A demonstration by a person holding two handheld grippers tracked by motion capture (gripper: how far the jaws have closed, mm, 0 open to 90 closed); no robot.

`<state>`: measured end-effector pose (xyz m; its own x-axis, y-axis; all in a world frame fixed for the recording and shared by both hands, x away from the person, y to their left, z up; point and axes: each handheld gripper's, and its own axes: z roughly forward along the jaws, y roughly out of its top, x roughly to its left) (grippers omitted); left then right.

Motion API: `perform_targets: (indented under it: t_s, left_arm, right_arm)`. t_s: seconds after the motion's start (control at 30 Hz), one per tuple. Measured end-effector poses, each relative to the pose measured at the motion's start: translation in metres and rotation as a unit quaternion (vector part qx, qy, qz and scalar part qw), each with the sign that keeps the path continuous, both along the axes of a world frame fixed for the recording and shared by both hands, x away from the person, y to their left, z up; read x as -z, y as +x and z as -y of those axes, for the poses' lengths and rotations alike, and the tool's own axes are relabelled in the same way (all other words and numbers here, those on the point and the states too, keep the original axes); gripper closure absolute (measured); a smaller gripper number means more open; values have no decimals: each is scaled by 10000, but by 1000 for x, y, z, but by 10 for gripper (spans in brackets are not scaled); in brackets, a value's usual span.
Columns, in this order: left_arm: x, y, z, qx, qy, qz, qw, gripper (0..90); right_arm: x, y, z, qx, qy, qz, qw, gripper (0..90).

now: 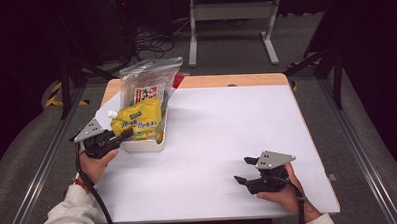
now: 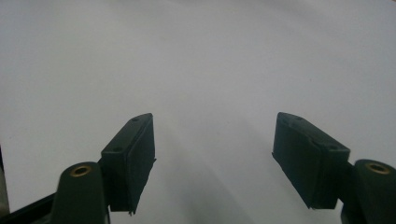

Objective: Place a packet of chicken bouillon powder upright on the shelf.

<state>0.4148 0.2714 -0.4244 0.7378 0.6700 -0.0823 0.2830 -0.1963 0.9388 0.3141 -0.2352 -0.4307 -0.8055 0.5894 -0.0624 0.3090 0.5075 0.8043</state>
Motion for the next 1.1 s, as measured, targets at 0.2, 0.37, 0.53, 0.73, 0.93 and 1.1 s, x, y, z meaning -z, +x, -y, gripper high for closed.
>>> perform_targets:
  t_s: [0.2,0.37,0.53,0.73,0.93,1.1]
  left_arm:
    - [-1,0,1,-49,67,44,10000,687]
    - [-2,-3,0,-130,36,41,9999,582]
    - [-3,-9,-2,-154,-123,7,9998,429]
    - [-2,-16,-2,-369,-35,-4,9993,271]
    - [-2,-25,-5,-567,74,43,9984,173]
    - [-3,-36,-5,-644,193,131,9977,148]
  right_arm:
    - [1,0,0,18,-60,37,10000,305]
    - [1,1,1,75,-52,42,10000,290]
    - [1,1,2,94,-25,43,9999,280]
    - [0,3,4,130,6,41,9999,275]
    - [-1,5,4,151,8,84,9999,260]
    - [-4,7,7,245,95,188,9995,245]
